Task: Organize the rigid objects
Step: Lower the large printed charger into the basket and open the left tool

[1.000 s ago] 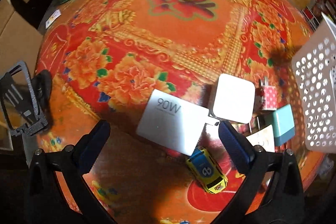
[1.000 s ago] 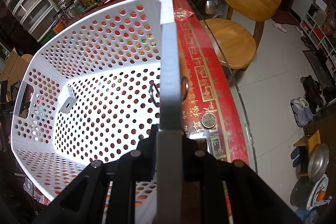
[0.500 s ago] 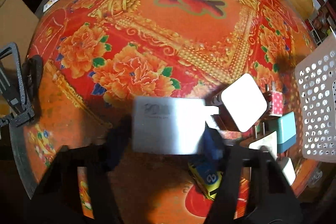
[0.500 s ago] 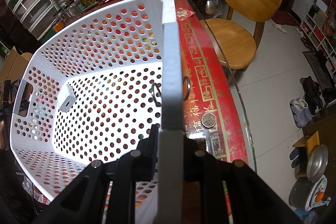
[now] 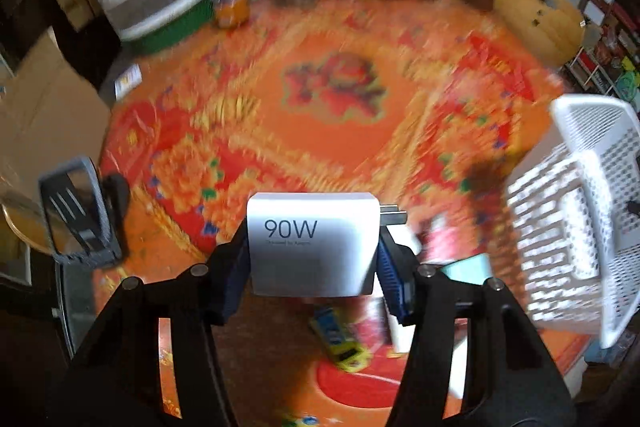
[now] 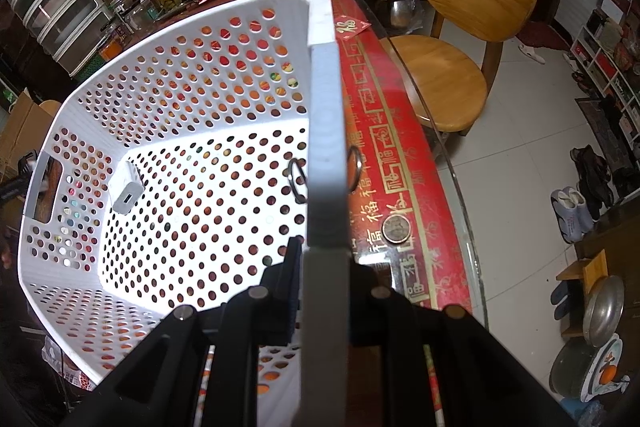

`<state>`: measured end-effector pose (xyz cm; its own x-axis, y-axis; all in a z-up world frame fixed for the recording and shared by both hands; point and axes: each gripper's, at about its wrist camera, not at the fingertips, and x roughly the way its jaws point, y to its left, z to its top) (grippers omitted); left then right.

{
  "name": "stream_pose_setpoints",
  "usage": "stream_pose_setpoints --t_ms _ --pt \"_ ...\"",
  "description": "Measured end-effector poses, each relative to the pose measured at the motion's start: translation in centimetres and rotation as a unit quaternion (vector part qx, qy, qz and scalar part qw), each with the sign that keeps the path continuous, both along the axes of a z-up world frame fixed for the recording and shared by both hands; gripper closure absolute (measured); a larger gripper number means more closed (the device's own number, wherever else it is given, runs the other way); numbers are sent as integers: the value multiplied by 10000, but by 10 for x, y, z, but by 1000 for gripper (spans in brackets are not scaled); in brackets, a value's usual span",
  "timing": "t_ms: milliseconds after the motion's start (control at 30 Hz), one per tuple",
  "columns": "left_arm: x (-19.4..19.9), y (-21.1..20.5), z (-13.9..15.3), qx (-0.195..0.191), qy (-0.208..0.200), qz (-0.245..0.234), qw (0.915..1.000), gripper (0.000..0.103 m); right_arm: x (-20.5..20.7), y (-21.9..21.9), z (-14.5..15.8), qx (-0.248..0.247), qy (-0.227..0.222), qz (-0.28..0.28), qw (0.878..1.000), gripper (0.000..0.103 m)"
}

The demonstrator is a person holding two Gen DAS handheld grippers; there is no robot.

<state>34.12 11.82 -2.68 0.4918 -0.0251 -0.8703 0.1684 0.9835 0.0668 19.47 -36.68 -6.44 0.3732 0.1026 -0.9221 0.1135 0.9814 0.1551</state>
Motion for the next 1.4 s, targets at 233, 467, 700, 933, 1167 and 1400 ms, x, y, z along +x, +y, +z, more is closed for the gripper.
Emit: stream_pose_setpoints --t_ms 233,467,700,933,1167,1400 --pt "-40 -100 69 201 -527 -1185 9913 50 0 1 0 4 -1 28 10000 88" --pt "-62 -214 61 271 41 -2485 9682 50 0 2 -1 3 0 29 10000 87" --pt "-66 -287 -7 660 1308 -2973 9435 50 -1 2 -1 1 15 42 10000 87" --pt "-50 -283 -20 715 1488 -2633 9505 49 0 1 -2 30 14 58 10000 87" --pt "-45 -280 -56 779 1711 -2553 9484 49 0 1 -2 31 14 55 10000 87" --pt "-43 -278 -65 767 1850 -2500 9473 49 0 0 -1 29 13 61 10000 87"
